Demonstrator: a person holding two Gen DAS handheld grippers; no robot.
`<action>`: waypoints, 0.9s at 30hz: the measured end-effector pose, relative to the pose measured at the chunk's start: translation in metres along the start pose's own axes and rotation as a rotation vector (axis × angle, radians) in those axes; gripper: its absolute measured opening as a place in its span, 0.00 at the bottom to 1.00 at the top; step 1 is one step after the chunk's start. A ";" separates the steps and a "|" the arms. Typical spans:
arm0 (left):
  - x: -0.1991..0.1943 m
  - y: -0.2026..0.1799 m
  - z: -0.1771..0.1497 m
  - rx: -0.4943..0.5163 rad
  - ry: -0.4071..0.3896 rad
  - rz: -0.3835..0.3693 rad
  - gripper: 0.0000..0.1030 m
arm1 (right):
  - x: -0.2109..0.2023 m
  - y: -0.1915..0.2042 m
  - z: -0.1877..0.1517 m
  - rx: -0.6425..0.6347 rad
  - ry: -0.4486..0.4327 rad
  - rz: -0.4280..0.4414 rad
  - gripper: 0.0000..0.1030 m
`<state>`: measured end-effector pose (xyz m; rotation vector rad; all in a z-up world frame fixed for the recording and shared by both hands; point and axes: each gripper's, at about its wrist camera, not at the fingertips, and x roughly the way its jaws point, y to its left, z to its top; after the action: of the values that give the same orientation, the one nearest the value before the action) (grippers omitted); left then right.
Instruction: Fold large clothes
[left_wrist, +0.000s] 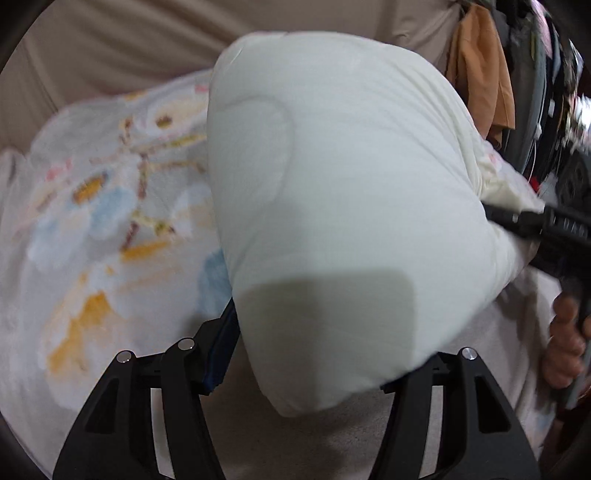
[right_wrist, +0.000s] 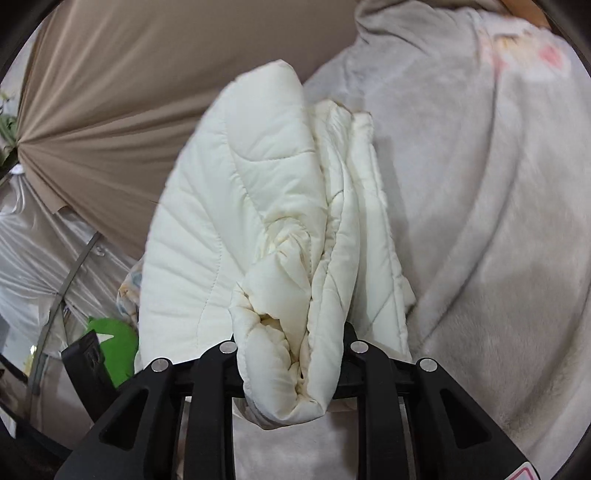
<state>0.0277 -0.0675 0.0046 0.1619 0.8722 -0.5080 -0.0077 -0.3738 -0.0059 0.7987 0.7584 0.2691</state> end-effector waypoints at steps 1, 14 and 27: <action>-0.001 0.004 0.000 -0.017 0.004 -0.022 0.56 | 0.000 0.000 0.000 -0.009 0.001 -0.005 0.18; -0.113 0.028 0.004 0.029 -0.187 0.035 0.64 | -0.070 0.021 0.002 -0.012 -0.181 0.032 0.44; -0.057 -0.035 0.135 0.059 -0.295 0.095 0.71 | 0.000 0.173 0.095 -0.475 -0.234 -0.286 0.25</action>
<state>0.0736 -0.1238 0.1371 0.1761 0.5589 -0.4557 0.0692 -0.3077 0.1641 0.2602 0.5471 0.0880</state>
